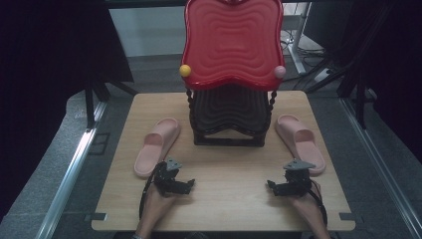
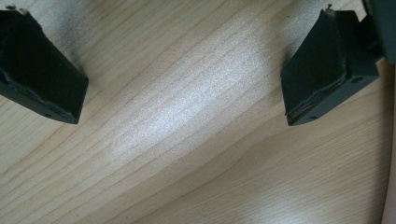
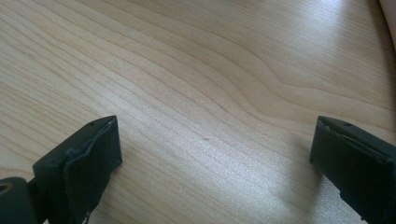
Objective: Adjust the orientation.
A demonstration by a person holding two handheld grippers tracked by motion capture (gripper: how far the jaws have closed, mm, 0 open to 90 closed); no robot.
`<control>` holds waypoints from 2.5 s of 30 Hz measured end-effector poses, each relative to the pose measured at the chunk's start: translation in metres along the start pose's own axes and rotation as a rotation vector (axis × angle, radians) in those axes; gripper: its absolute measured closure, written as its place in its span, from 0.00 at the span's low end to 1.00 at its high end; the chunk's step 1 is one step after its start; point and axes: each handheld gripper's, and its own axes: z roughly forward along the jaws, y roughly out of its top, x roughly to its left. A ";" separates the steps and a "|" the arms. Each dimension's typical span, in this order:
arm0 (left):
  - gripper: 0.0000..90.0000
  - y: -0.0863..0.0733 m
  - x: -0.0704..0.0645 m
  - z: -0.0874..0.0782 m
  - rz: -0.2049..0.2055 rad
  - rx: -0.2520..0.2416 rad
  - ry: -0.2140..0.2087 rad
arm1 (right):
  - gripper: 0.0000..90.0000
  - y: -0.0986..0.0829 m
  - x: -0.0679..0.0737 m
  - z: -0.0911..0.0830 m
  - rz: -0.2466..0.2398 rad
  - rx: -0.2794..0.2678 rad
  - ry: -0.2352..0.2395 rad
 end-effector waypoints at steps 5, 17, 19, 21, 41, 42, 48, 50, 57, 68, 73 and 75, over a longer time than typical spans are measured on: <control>0.00 0.000 0.000 0.000 0.000 0.000 0.000 | 0.02 0.000 0.000 0.000 0.000 0.000 0.000; 0.00 0.000 0.000 0.000 0.000 0.002 0.000 | 0.02 0.000 0.000 0.000 0.001 0.000 0.001; 0.00 0.000 0.000 0.000 0.000 0.002 0.000 | 0.02 0.000 0.000 0.000 0.001 -0.001 0.001; 0.00 0.000 0.000 0.000 0.000 0.001 0.000 | 0.02 0.000 0.000 0.000 0.001 -0.001 0.001; 0.06 0.003 0.003 -0.015 -0.004 -0.040 0.005 | 0.03 0.000 0.000 0.000 0.002 -0.001 0.002; 0.06 0.003 0.003 -0.017 -0.005 -0.041 0.005 | 0.02 0.000 0.000 0.000 0.002 -0.001 0.002; 0.06 0.006 0.009 -0.029 -0.008 -0.055 0.007 | 0.03 0.000 0.000 0.000 0.003 -0.001 0.002; 0.06 0.006 0.012 -0.033 -0.011 -0.058 0.010 | 0.03 0.000 0.000 0.000 0.003 -0.001 0.002; 0.07 0.005 0.028 -0.046 -0.042 -0.069 0.035 | 0.03 0.000 0.000 0.000 0.003 -0.001 0.002; 0.13 -0.001 0.059 -0.057 -0.077 -0.066 0.076 | 0.03 0.000 0.000 0.000 0.002 -0.001 0.002; 0.18 -0.001 0.073 -0.062 -0.098 -0.071 0.088 | 0.02 0.000 0.000 0.000 0.003 -0.001 0.002; 0.21 -0.002 0.078 -0.064 -0.114 -0.075 0.086 | 0.03 0.000 0.000 0.000 0.006 0.001 0.002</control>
